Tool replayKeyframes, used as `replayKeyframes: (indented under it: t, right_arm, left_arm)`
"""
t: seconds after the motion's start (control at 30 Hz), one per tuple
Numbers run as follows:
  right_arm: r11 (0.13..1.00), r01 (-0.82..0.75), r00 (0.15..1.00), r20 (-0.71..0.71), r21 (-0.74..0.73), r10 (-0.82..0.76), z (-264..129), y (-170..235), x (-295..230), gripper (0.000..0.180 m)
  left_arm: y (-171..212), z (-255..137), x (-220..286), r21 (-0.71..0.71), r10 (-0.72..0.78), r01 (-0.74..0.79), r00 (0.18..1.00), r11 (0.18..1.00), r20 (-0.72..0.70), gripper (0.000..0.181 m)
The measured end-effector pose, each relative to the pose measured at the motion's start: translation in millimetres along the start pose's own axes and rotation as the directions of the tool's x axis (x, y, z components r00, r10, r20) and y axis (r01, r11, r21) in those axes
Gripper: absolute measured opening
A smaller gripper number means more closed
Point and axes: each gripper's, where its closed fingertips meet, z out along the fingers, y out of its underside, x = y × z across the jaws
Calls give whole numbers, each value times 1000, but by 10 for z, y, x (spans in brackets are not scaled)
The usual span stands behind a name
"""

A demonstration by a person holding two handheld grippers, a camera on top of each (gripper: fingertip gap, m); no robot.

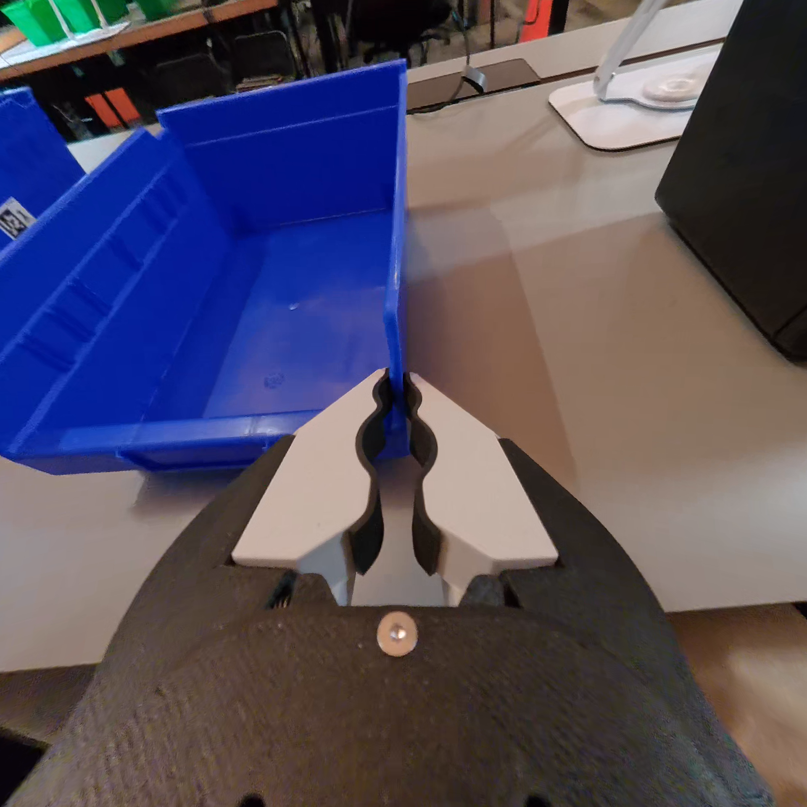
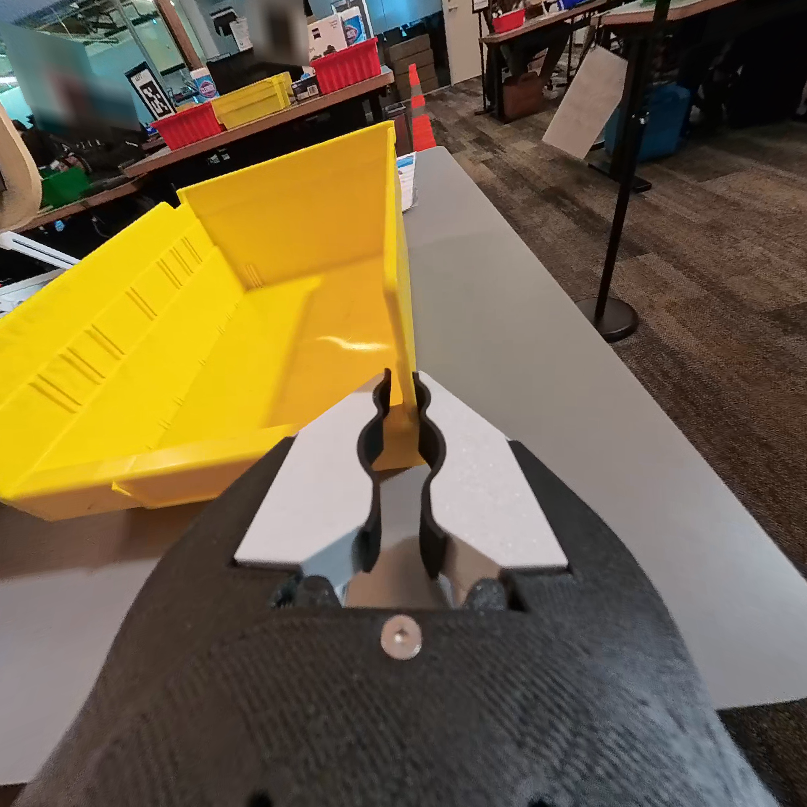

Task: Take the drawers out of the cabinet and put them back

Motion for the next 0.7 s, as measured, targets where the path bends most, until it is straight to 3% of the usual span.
replayKeyframes:
  t: [0.23,0.7]
  right_arm:
    - [999,-52,997,54,-6,53,3,5,-17,8]
    - [999,-37,999,10,34,36,-29,-35,29,13]
  left_arm:
    - [59,-51,132,-14,40,-40,999,999,-8,0]
    - [62,-41,152,4,-26,26,999,1000,-39,0]
